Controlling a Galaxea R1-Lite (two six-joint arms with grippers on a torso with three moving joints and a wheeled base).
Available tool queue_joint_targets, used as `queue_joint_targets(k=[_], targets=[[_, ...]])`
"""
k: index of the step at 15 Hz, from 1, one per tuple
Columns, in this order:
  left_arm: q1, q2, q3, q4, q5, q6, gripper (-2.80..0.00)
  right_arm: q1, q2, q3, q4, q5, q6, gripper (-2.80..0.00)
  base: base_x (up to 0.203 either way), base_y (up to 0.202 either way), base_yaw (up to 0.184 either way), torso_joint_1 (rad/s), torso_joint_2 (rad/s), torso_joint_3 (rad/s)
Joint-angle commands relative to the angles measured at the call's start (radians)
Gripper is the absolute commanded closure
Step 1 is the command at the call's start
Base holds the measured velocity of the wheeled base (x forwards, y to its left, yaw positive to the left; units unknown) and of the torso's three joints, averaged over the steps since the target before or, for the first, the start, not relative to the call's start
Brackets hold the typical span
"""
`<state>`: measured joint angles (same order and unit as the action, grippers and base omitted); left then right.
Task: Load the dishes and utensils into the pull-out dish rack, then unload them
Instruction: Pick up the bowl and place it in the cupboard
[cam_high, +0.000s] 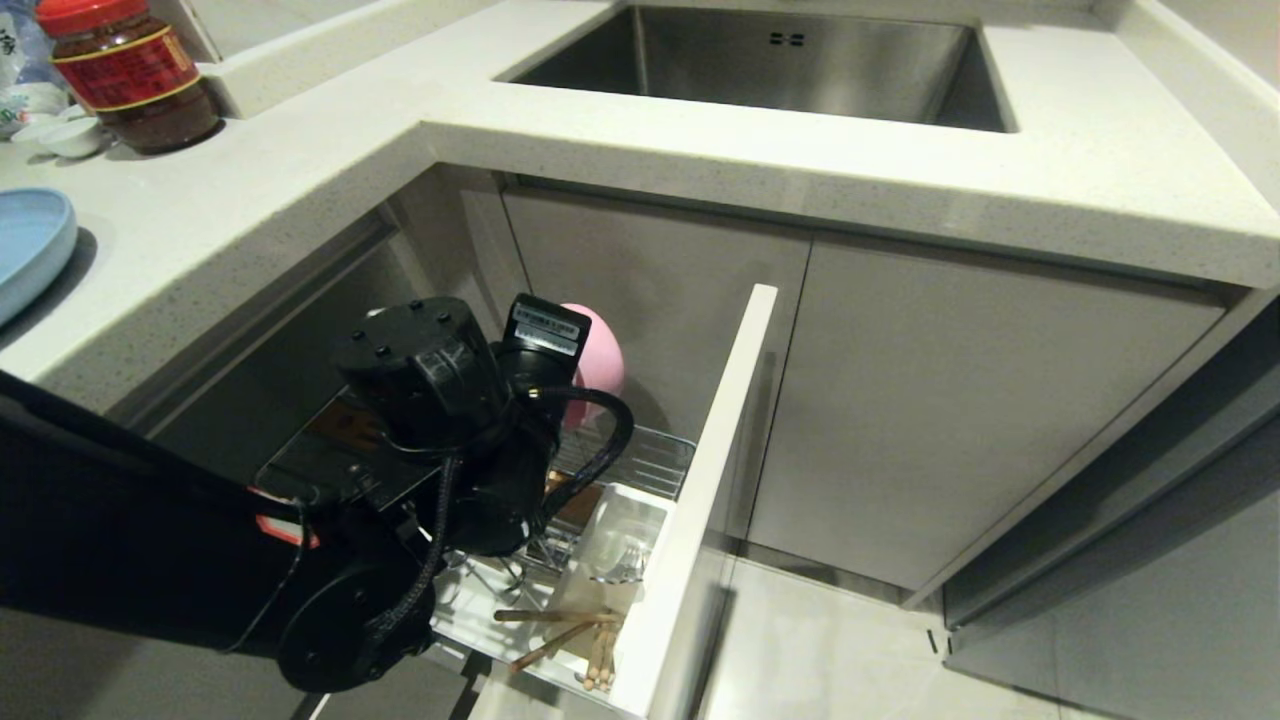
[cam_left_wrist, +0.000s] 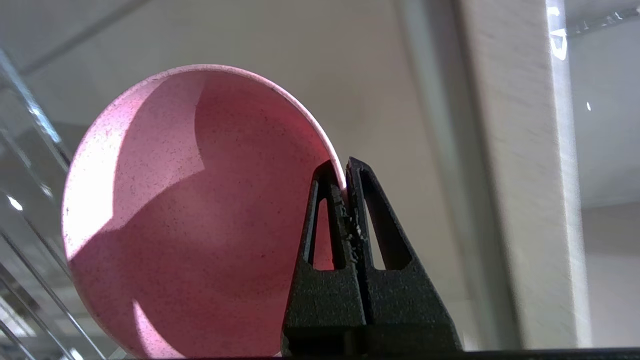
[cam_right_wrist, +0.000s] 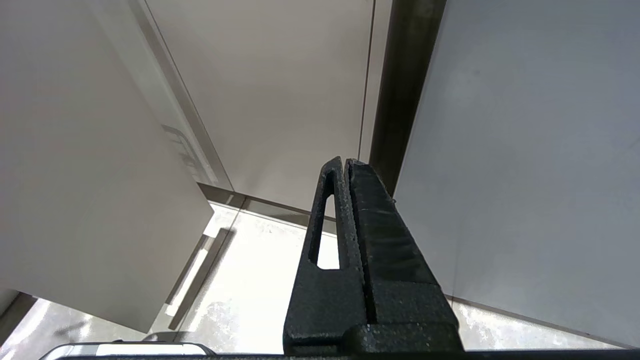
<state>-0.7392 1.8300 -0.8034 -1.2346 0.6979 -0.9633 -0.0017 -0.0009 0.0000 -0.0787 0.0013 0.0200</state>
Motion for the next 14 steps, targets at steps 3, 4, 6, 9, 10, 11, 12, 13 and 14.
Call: queue_joint_targets(k=[3,4,6,9,10,11,12,13,14], targets=[[0.056,0.107,0.012,-0.103,-0.004,-0.012,0.00,0.000,-0.001,0.026,-0.001,0.000,0.000,0.00,0.000,0.000,0.000,0.000,0.00,0.000],[0.068,0.128,0.012,-0.118,-0.018,-0.013,0.00,0.000,-0.001,0.026,-0.001,0.000,0.000,0.00,0.000,0.000,0.000,0.000,0.00,0.000],[0.099,0.158,0.012,-0.154,-0.049,-0.017,0.00,0.000,-0.001,0.026,-0.001,0.000,0.000,0.00,0.000,0.000,0.000,0.000,0.00,0.000],[0.124,0.189,0.010,-0.160,-0.080,-0.055,0.00,0.000,-0.001,0.026,-0.001,0.000,0.000,0.00,0.000,0.000,0.000,0.000,0.00,0.000],[0.133,0.198,0.009,-0.160,-0.091,-0.067,0.00,0.000,-0.001,0.026,-0.001,0.000,0.000,0.00,0.000,0.000,0.000,0.000,0.00,0.000],[0.136,0.203,0.009,-0.160,-0.095,-0.075,0.00,0.000,-0.001,0.026,-0.001,0.000,0.000,0.00,0.000,0.000,0.000,0.000,0.00,0.000],[0.140,0.207,0.009,-0.160,-0.095,-0.089,0.00,0.000,-0.001,0.026,-0.001,0.000,0.000,0.00,0.000,0.000,0.000,0.000,0.00,0.000],[0.141,0.213,0.009,-0.159,-0.099,-0.103,0.00,0.000,-0.001,0.026,-0.001,0.000,0.000,0.00,0.000,0.000,0.000,0.000,0.00,0.000],[0.141,0.220,0.009,-0.159,-0.106,-0.110,0.00,0.000,-0.001,0.027,-0.001,0.000,0.000,0.00,0.000,0.000,0.000,0.000,0.00,0.000]])
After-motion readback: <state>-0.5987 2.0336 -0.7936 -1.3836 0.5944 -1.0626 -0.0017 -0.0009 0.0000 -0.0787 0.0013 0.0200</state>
